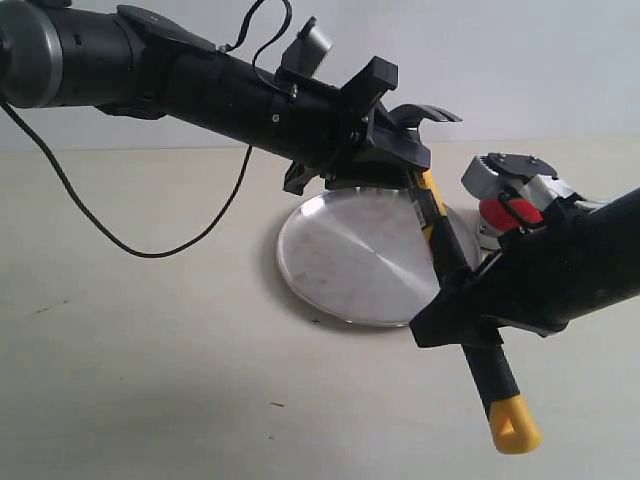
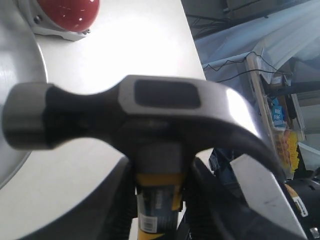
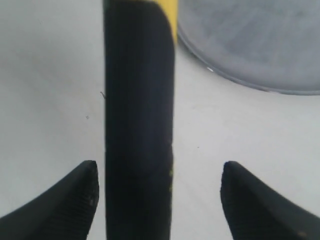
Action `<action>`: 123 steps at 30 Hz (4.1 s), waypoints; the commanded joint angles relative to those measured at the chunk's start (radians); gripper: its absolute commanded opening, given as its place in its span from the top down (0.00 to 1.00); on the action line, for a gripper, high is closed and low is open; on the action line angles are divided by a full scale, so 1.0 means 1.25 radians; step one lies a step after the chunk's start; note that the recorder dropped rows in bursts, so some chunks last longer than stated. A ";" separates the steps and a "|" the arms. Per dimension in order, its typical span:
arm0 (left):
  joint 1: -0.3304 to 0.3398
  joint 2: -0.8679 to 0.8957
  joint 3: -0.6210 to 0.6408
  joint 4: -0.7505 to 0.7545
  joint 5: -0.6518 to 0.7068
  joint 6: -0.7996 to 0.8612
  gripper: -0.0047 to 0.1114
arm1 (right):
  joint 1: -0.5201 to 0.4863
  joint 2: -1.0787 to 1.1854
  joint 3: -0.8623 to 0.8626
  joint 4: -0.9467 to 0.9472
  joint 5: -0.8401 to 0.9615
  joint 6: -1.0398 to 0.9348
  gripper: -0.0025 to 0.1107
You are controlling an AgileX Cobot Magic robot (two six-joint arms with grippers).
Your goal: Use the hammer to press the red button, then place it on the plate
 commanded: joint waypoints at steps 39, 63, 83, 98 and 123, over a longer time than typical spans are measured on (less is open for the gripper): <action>0.014 -0.018 -0.008 0.047 0.018 0.018 0.96 | 0.001 -0.057 0.001 0.063 -0.017 -0.059 0.98; 0.016 -0.018 -0.006 0.184 0.027 -0.028 0.96 | 0.001 -0.158 0.001 0.061 -0.082 -0.021 0.98; 0.016 -0.018 -0.006 0.180 0.035 -0.037 0.50 | 0.001 -0.177 0.001 0.064 -0.103 -0.021 0.98; 0.036 -0.062 -0.006 0.171 0.071 -0.037 0.50 | 0.001 -0.221 0.001 -0.111 -0.183 0.149 0.98; 0.042 -0.793 0.714 -0.140 -0.151 0.534 0.96 | 0.001 -0.303 0.001 -0.946 -0.079 0.911 0.98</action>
